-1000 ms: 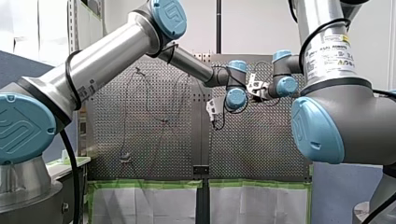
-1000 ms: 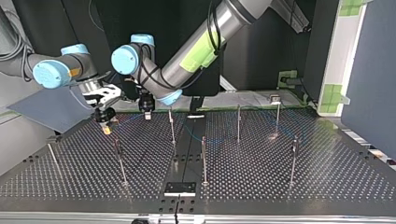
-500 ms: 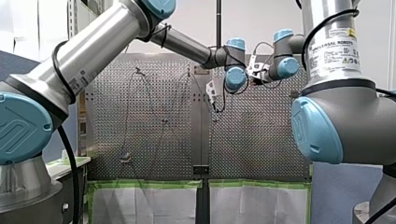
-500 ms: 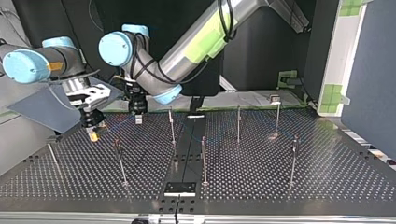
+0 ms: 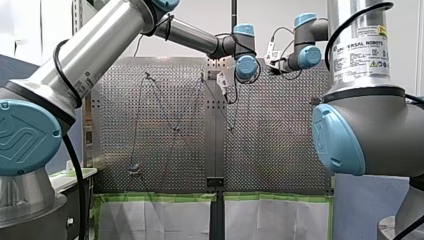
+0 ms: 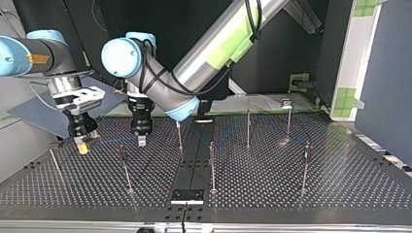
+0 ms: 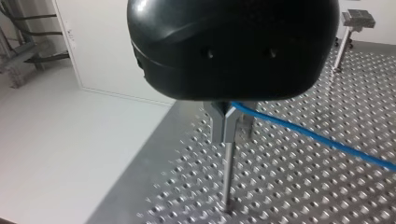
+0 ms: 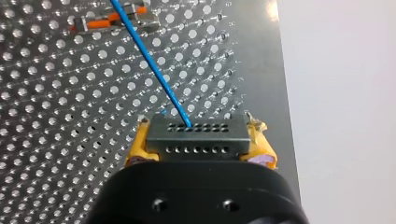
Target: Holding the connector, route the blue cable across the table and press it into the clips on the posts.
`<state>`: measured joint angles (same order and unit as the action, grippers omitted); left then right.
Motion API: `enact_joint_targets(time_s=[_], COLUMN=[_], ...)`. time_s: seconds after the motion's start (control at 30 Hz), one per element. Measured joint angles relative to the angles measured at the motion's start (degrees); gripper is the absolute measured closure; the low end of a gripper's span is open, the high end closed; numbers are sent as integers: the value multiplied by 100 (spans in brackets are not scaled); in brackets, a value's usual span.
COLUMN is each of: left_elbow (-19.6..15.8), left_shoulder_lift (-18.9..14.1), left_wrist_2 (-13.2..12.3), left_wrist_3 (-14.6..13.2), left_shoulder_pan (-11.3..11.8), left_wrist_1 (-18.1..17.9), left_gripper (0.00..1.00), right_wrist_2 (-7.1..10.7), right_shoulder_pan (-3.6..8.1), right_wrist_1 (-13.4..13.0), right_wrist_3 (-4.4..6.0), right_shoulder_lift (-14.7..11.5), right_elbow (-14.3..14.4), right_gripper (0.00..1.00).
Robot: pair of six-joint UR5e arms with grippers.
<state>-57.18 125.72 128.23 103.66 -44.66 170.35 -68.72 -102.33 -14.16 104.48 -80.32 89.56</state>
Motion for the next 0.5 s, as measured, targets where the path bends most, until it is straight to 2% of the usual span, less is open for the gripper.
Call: enact_joint_targets(time_s=[0.23,0.5], left_elbow=[-155,-169], left_shoulder_lift=[24,34], left_wrist_2=[-288,-622], left_wrist_3=[6,13], left_shoulder_pan=[180,352], left_wrist_1=[-21,-186], left_gripper=[100,100], right_wrist_2=[4,10], right_shoulder_pan=[38,54], right_wrist_1=[24,19], right_wrist_3=[-80,-61], right_shoulder_lift=[258,308], right_elbow=[-62,-113], right_gripper=[100,100])
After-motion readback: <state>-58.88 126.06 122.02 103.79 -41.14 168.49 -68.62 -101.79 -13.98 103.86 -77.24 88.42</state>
